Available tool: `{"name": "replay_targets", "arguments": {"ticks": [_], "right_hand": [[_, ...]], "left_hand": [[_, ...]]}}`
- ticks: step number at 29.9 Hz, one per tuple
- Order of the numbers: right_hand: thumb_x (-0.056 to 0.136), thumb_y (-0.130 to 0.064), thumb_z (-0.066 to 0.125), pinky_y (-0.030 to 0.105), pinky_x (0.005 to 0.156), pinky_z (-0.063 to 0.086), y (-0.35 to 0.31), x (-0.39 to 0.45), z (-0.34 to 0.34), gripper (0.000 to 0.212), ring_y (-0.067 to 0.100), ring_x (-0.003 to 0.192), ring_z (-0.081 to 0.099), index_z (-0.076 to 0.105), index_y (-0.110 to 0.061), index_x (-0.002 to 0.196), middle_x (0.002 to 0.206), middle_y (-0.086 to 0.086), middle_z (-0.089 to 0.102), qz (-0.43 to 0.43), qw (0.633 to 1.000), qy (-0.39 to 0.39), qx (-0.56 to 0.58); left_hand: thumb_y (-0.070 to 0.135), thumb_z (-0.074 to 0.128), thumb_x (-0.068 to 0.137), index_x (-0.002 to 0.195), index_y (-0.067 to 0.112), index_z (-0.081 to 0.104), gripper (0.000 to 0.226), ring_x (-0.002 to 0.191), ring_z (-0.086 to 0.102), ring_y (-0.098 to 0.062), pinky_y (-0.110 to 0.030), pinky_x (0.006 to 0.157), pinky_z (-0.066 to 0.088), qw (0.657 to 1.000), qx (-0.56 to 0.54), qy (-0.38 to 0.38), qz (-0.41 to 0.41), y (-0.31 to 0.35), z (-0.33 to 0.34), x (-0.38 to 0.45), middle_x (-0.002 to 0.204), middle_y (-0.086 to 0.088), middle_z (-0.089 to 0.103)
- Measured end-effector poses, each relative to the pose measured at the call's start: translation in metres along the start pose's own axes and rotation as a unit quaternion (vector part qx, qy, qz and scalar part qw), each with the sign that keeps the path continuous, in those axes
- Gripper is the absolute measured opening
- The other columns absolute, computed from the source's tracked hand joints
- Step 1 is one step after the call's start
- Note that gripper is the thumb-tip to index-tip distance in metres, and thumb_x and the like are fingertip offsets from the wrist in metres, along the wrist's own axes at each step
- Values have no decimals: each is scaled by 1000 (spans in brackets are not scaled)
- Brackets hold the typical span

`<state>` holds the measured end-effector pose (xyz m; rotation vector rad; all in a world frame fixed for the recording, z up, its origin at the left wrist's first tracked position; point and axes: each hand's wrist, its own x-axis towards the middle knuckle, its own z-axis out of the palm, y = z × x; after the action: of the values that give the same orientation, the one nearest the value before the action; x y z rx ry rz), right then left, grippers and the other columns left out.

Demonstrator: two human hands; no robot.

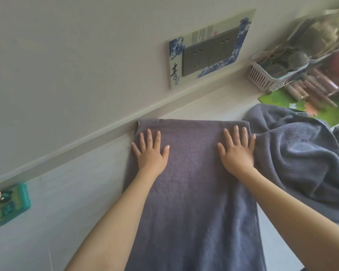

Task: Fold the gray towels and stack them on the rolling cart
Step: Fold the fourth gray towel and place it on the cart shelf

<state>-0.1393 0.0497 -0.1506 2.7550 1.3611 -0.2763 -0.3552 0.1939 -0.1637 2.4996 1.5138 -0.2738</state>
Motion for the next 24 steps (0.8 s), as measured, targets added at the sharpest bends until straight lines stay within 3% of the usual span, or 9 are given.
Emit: {"name": "replay_targets", "arguments": {"ticks": [4, 6, 8, 11, 15, 17, 19, 21, 24], "right_hand": [[93, -48, 29, 45, 115, 6, -20, -64, 9, 57, 28, 141, 25, 42, -19, 140, 149, 11, 35, -155, 984, 78, 51], [97, -48, 27, 45, 115, 12, -26, -114, 25, 53, 25, 141, 24, 41, -23, 141, 150, 7, 34, -236, 969, 43, 63], [98, -52, 20, 43, 115, 13, -16, -151, 40, 54, 23, 141, 23, 36, -28, 143, 151, 3, 32, -270, 962, 17, 48], [97, -56, 12, 41, 114, 11, 11, -168, 50, 58, 27, 137, 29, 35, -29, 143, 148, 3, 37, -168, 985, 18, 27], [93, -58, -3, 42, 113, 5, 23, -185, 40, 73, 29, 140, 28, 37, -22, 143, 148, 10, 37, -21, 998, -20, 50], [94, -56, -1, 41, 114, 1, 14, -196, 36, 72, 27, 141, 22, 38, -19, 143, 149, 11, 35, -38, 998, -21, 46], [96, -54, 7, 44, 114, 7, -3, -224, 37, 64, 26, 140, 21, 40, -22, 142, 148, 8, 37, -120, 992, -10, 48], [97, -55, 12, 44, 114, 11, -14, -247, 50, 58, 24, 141, 19, 36, -28, 143, 149, 4, 36, -197, 979, -27, 40], [95, -61, 12, 44, 113, 9, -12, -267, 63, 60, 25, 140, 21, 29, -32, 144, 149, 2, 37, -164, 985, -50, 28]], "left_hand": [[50, 22, 93, 149, 17, 24, 65, 146, 8, -31, -50, 116, -1, 991, -41, 58, 113, 12, 13, -65, 158, -12, 12], [49, 32, 91, 145, 17, 36, 63, 143, 20, -31, -49, 113, 8, 984, -38, 57, 166, 12, 31, -113, 154, -12, 25], [50, 35, 90, 146, 20, 36, 63, 142, 20, -28, -50, 112, 11, 984, -14, 41, 172, -4, 46, -152, 154, -9, 27], [52, 23, 95, 146, 21, 33, 61, 141, 25, -29, -51, 112, 13, 994, 13, 56, 96, -43, 57, -175, 153, -8, 30], [54, 7, 96, 139, 15, 47, 70, 132, 42, -36, -54, 109, 26, 999, -21, 36, -26, -56, 49, -185, 145, -16, 42], [51, 19, 95, 137, 12, 49, 65, 133, 40, -36, -52, 111, 21, 998, -32, 44, -17, -43, 46, -195, 145, -19, 41], [48, 30, 92, 141, 13, 44, 61, 139, 29, -31, -48, 112, 9, 996, -23, 64, 60, -32, 51, -225, 149, -16, 35], [49, 34, 90, 144, 18, 37, 62, 140, 23, -29, -48, 112, 6, 993, -8, 49, 106, -29, 59, -252, 152, -10, 29], [54, 29, 91, 145, 23, 33, 63, 139, 25, -30, -56, 109, 14, 997, 18, 20, 66, -48, 72, -275, 152, -7, 31]]}}
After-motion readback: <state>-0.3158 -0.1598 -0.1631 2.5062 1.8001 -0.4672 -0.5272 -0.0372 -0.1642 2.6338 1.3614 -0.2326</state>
